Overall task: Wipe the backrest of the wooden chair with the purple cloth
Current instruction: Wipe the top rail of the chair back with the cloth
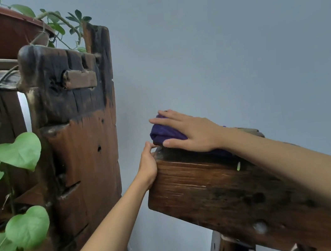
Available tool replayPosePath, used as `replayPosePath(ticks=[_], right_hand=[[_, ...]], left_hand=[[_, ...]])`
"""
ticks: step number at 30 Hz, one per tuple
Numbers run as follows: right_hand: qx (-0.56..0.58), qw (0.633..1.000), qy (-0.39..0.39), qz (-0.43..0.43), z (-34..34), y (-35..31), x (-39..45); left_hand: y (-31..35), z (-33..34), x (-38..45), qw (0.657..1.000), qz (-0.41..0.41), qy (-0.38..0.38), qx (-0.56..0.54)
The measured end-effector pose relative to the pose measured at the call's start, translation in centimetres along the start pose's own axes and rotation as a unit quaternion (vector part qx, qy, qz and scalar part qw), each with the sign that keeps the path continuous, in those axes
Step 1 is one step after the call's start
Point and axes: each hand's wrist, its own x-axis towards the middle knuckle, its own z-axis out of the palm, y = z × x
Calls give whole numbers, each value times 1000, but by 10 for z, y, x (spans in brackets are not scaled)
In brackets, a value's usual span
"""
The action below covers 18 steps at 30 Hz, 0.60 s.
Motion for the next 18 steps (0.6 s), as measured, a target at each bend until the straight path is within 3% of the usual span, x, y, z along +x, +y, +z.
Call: replayPosePath(ticks=[5,9,13,18], right_hand=[[-154,982,41,-99,7,20,-54],[-283,950,53,-125,10,48,-109],[-359,925,78,-98,42,60,-160],[-395,907,143,6,108,54,-205]], left_hand=[[6,0,1,999,-15,2,-29],[2,1,1,1000,-11,8,-13],[0,2,5,1000,-12,3,-1],[-4,4,9,1000,-10,8,0]])
